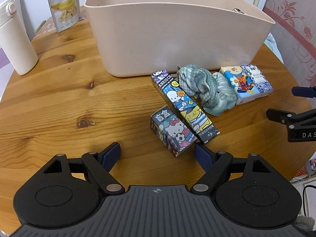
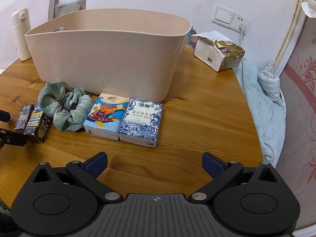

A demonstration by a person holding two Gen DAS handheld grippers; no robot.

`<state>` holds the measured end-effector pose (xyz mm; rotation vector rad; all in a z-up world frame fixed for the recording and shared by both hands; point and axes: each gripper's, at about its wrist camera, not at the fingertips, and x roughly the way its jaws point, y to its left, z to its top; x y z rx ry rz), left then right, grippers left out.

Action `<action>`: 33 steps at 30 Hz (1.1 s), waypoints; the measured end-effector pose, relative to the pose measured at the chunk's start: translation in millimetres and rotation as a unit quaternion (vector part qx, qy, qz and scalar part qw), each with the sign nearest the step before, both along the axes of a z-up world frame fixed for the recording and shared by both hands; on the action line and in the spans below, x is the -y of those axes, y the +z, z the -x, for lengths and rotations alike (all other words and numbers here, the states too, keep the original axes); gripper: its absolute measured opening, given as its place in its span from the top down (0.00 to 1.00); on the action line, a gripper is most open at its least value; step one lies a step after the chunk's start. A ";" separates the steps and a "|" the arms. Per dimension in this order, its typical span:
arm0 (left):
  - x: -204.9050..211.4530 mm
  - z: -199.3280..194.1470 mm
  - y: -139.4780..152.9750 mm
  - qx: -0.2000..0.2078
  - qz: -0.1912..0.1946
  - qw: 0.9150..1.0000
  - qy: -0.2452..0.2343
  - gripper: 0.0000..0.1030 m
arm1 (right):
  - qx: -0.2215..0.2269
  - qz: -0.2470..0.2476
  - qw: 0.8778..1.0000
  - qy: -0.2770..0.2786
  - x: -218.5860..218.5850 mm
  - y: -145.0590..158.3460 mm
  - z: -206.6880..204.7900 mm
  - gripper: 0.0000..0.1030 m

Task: Organize objects
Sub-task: 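Move both tools back toward the remaining items beside the bin, then grasp the Hello Kitty box with left tool while right tool grasps blue-white tissue pack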

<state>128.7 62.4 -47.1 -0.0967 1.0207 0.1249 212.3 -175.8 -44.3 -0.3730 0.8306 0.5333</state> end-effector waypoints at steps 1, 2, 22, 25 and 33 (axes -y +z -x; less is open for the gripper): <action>0.3 -0.8 0.0 0.001 0.000 1.000 0.000 0.19 | 0.000 0.001 1.000 0.001 -0.7 -0.6 -0.4 0.00; 0.8 -2.1 -0.2 0.002 0.001 1.000 0.000 0.19 | 0.000 0.002 1.000 0.002 -1.2 -1.4 -0.6 0.00; -23.3 -11.2 -1.1 0.010 -0.002 1.000 0.026 0.21 | 0.032 0.004 0.999 0.000 -20.9 -12.7 -15.0 0.00; -23.5 -12.6 0.7 0.013 0.015 1.000 0.022 0.22 | 0.042 0.012 0.999 0.005 -23.3 -11.5 -12.6 0.00; -16.1 -14.5 0.3 0.021 0.017 1.000 0.015 0.23 | 0.041 0.014 0.999 -0.018 -11.2 -11.4 -17.3 0.00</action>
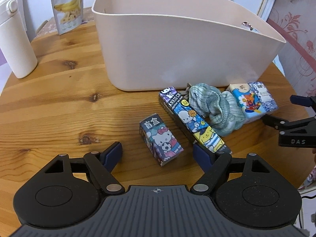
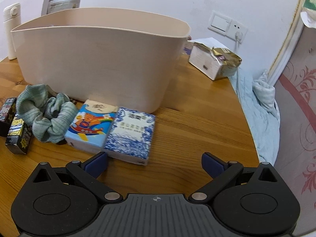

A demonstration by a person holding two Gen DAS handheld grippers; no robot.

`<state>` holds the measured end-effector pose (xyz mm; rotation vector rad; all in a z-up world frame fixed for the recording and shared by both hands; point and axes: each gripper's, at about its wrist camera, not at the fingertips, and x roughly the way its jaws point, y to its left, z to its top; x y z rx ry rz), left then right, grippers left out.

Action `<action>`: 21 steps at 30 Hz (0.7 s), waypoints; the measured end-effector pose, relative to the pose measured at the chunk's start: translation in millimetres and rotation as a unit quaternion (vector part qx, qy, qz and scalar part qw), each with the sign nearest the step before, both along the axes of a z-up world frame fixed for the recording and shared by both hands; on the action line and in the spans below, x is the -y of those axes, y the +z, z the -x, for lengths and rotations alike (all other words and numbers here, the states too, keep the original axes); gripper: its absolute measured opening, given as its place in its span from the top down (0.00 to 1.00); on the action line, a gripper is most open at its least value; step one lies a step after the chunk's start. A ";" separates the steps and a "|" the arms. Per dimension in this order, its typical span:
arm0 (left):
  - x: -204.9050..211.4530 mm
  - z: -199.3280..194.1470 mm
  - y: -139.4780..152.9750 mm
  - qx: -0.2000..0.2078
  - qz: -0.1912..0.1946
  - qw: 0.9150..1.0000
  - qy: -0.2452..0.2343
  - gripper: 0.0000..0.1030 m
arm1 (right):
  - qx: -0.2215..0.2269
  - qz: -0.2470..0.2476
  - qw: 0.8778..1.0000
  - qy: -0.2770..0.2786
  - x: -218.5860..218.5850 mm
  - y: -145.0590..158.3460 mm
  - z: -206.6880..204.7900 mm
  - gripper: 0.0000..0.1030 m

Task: Organize objects
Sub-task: 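Grasp the Hello Kitty box with left tool while right tool grasps blue-white tissue pack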

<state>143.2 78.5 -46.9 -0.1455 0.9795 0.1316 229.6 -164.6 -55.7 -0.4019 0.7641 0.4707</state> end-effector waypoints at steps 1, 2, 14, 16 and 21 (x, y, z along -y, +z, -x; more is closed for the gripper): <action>-0.3 -0.8 -0.1 0.001 -0.002 1.000 0.002 0.24 | -0.001 -0.001 1.000 0.000 1.3 -0.3 -0.4 0.01; -0.9 -1.4 0.0 0.001 -0.003 1.000 0.003 0.25 | -0.003 -0.003 1.000 0.000 2.1 -0.4 -1.0 0.03; -6.6 -1.9 1.5 0.003 -0.015 1.000 0.002 0.46 | -0.009 -0.025 0.999 0.022 -13.6 0.3 0.4 0.11; -6.8 -0.3 1.9 0.005 -0.016 1.000 0.002 0.49 | -0.010 -0.029 0.999 0.020 -14.6 0.1 -1.8 0.15; -9.4 0.2 2.5 0.008 -0.012 1.000 -0.002 0.60 | -0.024 -0.044 0.999 0.019 -15.3 -0.5 -6.1 0.26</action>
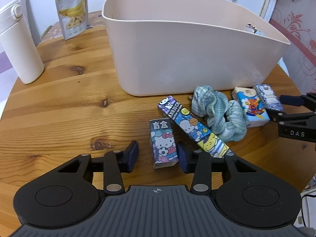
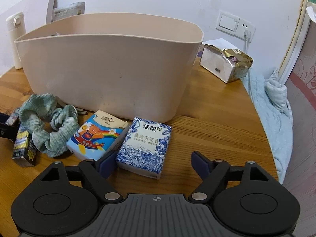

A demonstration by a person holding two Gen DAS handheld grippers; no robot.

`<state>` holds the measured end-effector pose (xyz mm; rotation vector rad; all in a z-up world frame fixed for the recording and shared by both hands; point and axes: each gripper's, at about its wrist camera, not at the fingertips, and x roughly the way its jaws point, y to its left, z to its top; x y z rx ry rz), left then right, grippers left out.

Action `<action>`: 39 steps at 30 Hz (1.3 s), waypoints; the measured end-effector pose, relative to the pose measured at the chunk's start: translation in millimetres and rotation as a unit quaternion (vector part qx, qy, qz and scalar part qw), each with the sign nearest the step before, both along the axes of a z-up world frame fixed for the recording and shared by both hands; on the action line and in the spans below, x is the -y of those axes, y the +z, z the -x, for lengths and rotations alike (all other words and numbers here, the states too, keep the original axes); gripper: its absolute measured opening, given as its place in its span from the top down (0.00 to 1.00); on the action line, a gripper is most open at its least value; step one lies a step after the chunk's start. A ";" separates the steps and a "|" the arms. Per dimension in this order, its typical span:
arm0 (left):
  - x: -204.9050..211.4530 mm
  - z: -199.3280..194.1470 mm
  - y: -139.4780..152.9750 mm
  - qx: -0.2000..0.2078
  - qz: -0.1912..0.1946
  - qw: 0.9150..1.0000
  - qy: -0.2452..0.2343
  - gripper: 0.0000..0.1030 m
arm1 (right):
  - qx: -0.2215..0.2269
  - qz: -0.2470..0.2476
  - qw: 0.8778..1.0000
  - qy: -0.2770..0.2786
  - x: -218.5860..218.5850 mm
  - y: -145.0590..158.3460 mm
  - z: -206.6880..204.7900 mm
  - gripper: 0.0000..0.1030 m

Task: Organize objects
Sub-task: 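Grasp the Hello Kitty box with left tool while right tool grasps blue-white tissue pack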

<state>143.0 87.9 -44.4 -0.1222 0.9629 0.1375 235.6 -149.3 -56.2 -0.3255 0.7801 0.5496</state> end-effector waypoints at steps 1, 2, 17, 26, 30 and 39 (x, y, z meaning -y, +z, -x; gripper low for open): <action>0.0 0.4 0.2 0.002 0.006 1.000 -0.004 0.65 | -0.005 -0.005 1.000 0.002 0.1 0.6 -0.4 0.31; 0.2 0.9 0.5 0.003 0.011 1.000 -0.008 0.70 | -0.008 -0.009 1.000 0.003 0.2 1.1 -0.8 0.39; 3.0 5.4 4.2 0.009 0.009 1.000 -0.009 0.78 | -0.017 -0.024 1.000 0.004 8.4 5.8 11.6 0.56; -1.6 13.5 19.2 0.032 0.008 0.999 -0.001 0.78 | -0.004 -0.046 0.999 -0.007 25.6 21.8 21.8 0.57; -3.4 15.6 24.5 0.040 0.009 0.999 0.004 0.78 | 0.006 -0.046 0.999 -0.009 31.8 27.9 27.2 0.57; -3.8 20.7 59.7 0.087 0.002 0.996 -0.001 0.78 | 0.044 -0.072 0.996 -0.006 40.6 62.1 39.9 0.57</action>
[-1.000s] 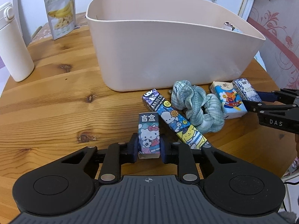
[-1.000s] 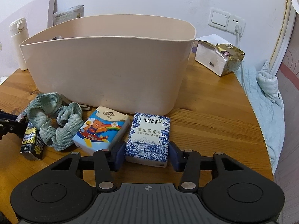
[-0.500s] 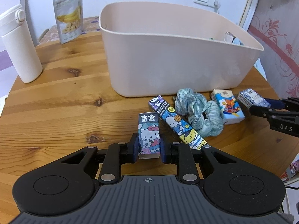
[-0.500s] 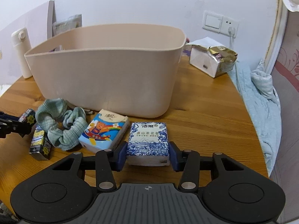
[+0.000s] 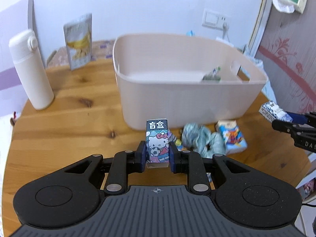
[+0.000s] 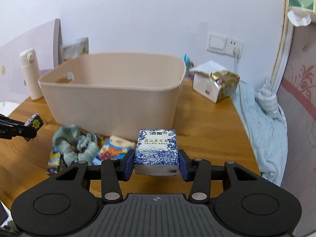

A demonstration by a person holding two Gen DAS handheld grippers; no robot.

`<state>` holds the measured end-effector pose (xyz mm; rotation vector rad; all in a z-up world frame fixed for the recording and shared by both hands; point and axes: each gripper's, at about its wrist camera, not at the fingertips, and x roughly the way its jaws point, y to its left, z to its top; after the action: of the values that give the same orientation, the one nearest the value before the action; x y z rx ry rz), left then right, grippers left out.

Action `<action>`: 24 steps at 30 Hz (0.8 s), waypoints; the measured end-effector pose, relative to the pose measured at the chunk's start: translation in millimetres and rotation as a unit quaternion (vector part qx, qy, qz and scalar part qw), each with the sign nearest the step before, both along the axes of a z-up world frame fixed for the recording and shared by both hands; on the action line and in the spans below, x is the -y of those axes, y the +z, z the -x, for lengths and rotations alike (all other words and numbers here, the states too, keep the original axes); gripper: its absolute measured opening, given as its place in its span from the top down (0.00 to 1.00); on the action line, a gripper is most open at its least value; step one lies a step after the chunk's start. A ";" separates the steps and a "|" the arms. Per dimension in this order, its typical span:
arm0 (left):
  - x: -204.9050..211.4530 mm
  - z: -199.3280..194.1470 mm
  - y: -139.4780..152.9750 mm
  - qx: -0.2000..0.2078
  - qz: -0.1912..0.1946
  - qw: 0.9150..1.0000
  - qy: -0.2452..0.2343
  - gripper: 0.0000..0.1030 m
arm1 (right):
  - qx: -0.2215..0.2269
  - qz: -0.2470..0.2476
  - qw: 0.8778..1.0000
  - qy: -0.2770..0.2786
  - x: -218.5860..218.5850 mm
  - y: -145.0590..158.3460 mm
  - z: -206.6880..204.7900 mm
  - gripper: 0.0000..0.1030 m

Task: Organize objects
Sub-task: 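Grasp the Hello Kitty box with left tool while right tool grasps blue-white tissue pack, then lower Hello Kitty box into bin with left tool while right tool drops tissue pack in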

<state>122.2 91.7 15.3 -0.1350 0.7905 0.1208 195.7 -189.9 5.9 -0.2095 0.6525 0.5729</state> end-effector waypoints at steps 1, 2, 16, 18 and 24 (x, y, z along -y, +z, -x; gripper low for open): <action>-0.1 0.0 4.3 0.006 0.000 1.000 -0.001 0.78 | 0.006 -0.001 1.000 0.000 0.6 4.6 1.0 0.57; -0.3 -0.1 8.5 0.012 -0.001 1.000 -0.001 0.78 | 0.014 -0.002 1.000 0.000 1.3 9.2 2.1 0.57; 6.3 -29.1 54.1 0.080 -0.001 0.997 -0.008 0.78 | 0.083 -0.028 0.996 0.002 -3.1 60.3 -15.5 0.57; 8.6 -38.2 55.2 0.081 -0.001 0.997 -0.011 0.78 | 0.087 -0.030 0.996 0.008 -8.0 64.4 -19.9 0.57; 12.8 -68.6 51.2 0.074 0.001 0.997 -0.014 0.78 | 0.087 -0.020 0.996 0.030 -28.8 67.9 -34.2 0.57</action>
<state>190.8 78.9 66.6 -0.1329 0.6445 0.0817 230.0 -161.1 73.8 -0.2401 0.4668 0.6181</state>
